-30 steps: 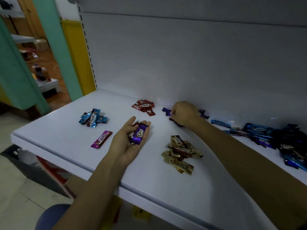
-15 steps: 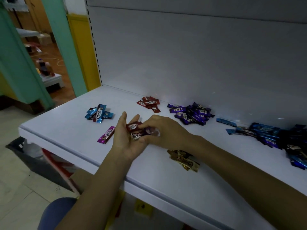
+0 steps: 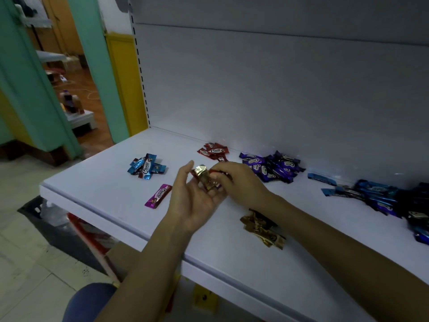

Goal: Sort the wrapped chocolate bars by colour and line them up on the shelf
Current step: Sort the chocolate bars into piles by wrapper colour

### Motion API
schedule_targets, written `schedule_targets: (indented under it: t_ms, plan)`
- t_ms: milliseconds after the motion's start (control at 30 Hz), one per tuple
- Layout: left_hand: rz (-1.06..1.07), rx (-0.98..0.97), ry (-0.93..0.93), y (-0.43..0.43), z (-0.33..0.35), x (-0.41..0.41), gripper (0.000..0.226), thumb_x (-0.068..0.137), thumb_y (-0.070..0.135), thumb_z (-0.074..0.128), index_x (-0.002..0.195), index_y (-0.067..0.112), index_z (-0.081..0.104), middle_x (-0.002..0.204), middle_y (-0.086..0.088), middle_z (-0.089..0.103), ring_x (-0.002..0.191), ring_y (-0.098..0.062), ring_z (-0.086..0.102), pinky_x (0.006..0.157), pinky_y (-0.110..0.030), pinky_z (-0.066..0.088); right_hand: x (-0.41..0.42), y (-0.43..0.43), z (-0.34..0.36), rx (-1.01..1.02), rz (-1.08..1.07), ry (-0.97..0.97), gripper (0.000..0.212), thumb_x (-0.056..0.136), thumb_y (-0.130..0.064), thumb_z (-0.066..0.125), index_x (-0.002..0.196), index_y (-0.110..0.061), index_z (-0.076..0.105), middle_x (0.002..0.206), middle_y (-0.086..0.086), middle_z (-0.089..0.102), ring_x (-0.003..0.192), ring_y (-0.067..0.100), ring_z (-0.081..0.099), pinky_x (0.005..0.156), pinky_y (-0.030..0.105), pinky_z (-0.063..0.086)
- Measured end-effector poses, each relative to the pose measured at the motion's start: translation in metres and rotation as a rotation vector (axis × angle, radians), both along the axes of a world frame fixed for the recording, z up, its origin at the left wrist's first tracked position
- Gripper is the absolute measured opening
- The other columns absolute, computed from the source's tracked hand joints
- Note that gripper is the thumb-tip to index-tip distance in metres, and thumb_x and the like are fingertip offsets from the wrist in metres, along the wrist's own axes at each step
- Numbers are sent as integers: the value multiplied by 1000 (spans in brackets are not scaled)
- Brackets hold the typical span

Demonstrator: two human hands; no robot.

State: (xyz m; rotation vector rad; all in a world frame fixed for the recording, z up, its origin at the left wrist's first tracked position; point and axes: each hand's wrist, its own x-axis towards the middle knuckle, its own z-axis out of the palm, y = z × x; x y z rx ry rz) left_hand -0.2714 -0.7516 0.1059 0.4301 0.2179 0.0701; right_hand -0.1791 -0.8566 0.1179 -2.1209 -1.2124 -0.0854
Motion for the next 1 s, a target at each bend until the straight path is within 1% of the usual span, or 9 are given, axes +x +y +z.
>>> schedule_targets:
  t_ms: [100, 167, 233, 433, 533, 667, 800, 900, 1000]
  plan:
    - [36, 319, 5, -6, -1, 4, 37, 88, 16, 58, 122, 2, 56, 110, -14, 68, 110, -27, 63, 105, -45, 43, 3, -2, -1, 104, -55, 75, 19, 96, -12, 50, 98, -7, 68, 79, -6, 61, 70, 2, 55, 64, 15, 40]
    - [95, 399, 19, -10, -3, 6, 30, 95, 8, 50, 124, 3, 54, 108, -15, 71, 103, -27, 68, 92, -41, 54, 2, -5, 3, 141, -52, 91, 18, 94, -11, 53, 100, -7, 70, 79, -10, 61, 70, -5, 55, 64, 8, 41]
    - [145, 435, 1, -13, -3, 5, 26, 99, 9, 45, 121, 4, 56, 105, -15, 72, 96, -27, 70, 76, -34, 60, 0, -10, 9, 180, -46, 197, 16, 92, -10, 57, 103, -7, 69, 84, -4, 65, 72, 0, 61, 66, 11, 48]
    - [323, 611, 54, -15, -8, 9, 20, 98, 19, 49, 116, 11, 56, 101, -6, 69, 81, -13, 71, 60, -21, 55, 28, -27, 32, 353, -149, 599, 18, 85, -5, 66, 103, -4, 65, 83, 7, 68, 58, 10, 66, 55, 19, 54]
    - [316, 600, 38, -13, -11, 13, 16, 96, 18, 53, 108, 11, 60, 85, -2, 70, 76, -13, 70, 62, -20, 55, 73, -26, 27, 246, -385, 131, 20, 88, -7, 63, 107, -7, 67, 103, 8, 68, 82, 15, 65, 73, 14, 50]
    - [294, 830, -12, -16, -15, 14, 11, 90, 22, 59, 97, 16, 65, 77, 0, 67, 68, -8, 62, 62, -18, 52, 114, -18, 2, -427, -363, -411, 27, 91, -8, 51, 113, -13, 66, 100, 9, 66, 88, 24, 59, 72, 27, 38]
    - [292, 844, 11, -16, -17, 14, 13, 95, 16, 55, 103, 21, 65, 91, 2, 71, 69, -1, 64, 61, -16, 49, 115, -18, -6, -747, -368, -593, 28, 98, -26, 40, 97, -14, 66, 98, 5, 65, 95, 26, 55, 89, 35, 36]
    - [279, 843, -4, -15, -15, 13, 16, 96, 15, 53, 104, 22, 64, 94, 3, 72, 69, 1, 63, 62, -15, 49, 99, -22, 2, -492, -328, -497, 46, 98, -38, 31, 87, -11, 66, 90, 8, 66, 89, 27, 55, 85, 37, 41]
    - [264, 898, -41, -17, -14, 12, 17, 96, 16, 52, 107, 24, 63, 93, 6, 72, 71, -1, 63, 63, -14, 49, 56, -29, 13, 74, -188, 194, 49, 97, -45, 43, 82, -7, 69, 81, 8, 69, 78, 20, 64, 76, 32, 51]
